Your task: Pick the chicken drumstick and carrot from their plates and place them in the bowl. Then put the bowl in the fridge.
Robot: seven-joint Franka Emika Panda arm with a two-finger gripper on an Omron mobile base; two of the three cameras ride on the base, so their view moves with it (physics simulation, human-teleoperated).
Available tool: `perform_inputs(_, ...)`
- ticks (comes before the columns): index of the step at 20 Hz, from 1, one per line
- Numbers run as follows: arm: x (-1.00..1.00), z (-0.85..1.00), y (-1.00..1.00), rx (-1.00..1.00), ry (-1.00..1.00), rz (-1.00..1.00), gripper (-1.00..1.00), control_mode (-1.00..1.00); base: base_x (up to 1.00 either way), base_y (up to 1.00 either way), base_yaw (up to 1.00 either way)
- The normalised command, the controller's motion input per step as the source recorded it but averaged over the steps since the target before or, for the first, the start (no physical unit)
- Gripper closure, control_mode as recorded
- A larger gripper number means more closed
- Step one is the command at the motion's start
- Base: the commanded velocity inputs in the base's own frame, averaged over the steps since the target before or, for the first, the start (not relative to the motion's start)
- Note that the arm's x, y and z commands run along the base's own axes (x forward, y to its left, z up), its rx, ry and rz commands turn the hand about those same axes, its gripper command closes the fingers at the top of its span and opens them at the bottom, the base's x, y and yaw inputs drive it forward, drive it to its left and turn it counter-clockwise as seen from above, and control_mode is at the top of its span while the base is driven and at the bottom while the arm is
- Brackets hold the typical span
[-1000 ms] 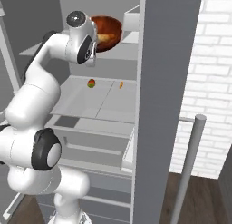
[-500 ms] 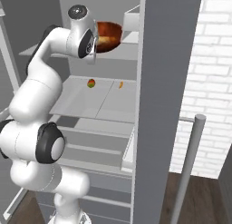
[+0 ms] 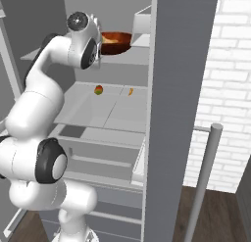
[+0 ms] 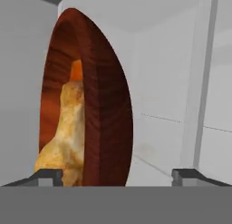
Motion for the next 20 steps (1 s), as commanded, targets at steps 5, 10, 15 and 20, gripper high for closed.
perform_inputs(5, -0.28, 0.08, 0.07, 0.0, -0.39, 0.0, -1.0, -1.0, 0.0, 0.0, 0.0)
perform_inputs(10, -1.0, 0.4, -0.01, 0.01, -0.17, -0.04, -1.0, -1.0, 0.0, 0.0, 0.0)
perform_inputs(15, -1.0, 0.41, 0.0, 0.0, -0.01, -0.1, -1.0, -1.0, 0.0, 0.0, 0.0)
perform_inputs(20, -1.0, 0.0, -0.14, 0.0, -0.06, -0.04, -1.0, -1.0, 0.0, 0.0, 0.0)
